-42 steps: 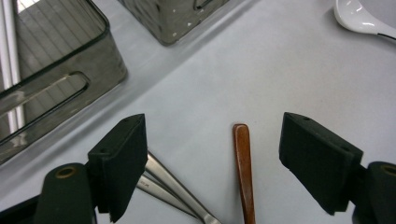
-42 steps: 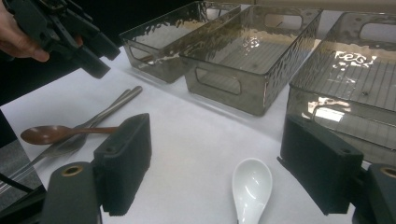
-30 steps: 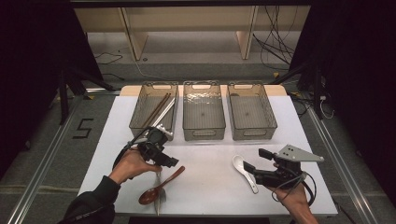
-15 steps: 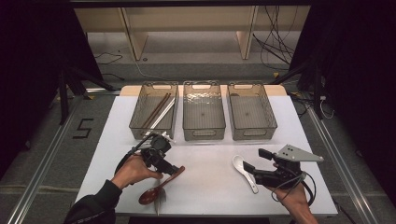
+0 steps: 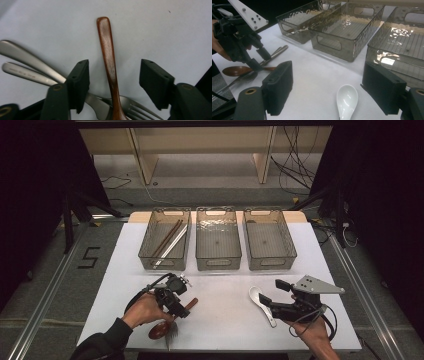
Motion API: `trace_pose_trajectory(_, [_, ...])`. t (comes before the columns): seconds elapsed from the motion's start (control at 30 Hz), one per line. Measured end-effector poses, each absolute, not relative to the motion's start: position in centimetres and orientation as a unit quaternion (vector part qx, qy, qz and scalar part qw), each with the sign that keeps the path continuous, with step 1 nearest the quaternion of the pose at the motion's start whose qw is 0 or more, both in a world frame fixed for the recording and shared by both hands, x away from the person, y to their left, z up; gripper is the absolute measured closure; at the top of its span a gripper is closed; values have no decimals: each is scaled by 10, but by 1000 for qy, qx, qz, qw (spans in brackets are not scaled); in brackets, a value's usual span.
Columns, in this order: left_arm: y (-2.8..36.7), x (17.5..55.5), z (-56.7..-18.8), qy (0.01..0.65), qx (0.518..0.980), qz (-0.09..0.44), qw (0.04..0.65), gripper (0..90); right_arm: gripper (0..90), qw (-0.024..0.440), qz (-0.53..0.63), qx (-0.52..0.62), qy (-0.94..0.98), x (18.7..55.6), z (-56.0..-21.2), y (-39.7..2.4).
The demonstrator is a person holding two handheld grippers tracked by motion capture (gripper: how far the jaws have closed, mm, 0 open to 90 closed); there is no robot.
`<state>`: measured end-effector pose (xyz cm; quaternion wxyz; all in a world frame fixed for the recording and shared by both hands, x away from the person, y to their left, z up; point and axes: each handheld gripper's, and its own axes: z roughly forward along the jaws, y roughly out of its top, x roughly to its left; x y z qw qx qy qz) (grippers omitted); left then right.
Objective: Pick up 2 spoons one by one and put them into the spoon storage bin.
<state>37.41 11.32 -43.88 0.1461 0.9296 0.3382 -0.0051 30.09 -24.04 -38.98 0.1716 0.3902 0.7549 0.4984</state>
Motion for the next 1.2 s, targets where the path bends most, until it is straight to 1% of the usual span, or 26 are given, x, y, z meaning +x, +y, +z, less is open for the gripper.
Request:
trace_pose_trajectory(0.07, [112, 373, -442, 339, 931, -8, 138, 455, 256, 171, 497, 391, 756, 301, -390, -240])
trace_pose_trajectory(0.17, [112, 373, -448, 338, 932, -14, 128, 467, 256, 172, 498, 390, 755, 301, -390, -240])
trace_pose_trajectory(0.33, [111, 372, -452, 332, 936, -23, 117, 543, 256, 172, 497, 391, 755, 301, -390, -240])
trace_pose_trajectory(0.6, [111, 372, -458, 324, 941, -34, 93, 629, 257, 172, 497, 390, 756, 301, -390, -240])
trace_pose_trajectory(0.8, [112, 372, -459, 325, 941, -35, 91, 732, 257, 171, 497, 391, 755, 301, -390, -240])
trace_pose_trajectory(0.87, [112, 372, -459, 324, 940, -35, 95, 781, 257, 171, 497, 391, 755, 301, -390, -240])
trace_pose_trajectory(1.1, [115, 374, -452, 326, 937, -50, 118, 801, 257, 171, 497, 391, 755, 301, -390, -240])
trace_pose_trajectory(1.2, [114, 373, -447, 324, 936, -48, 128, 802, 257, 171, 497, 391, 756, 301, -390, -240])
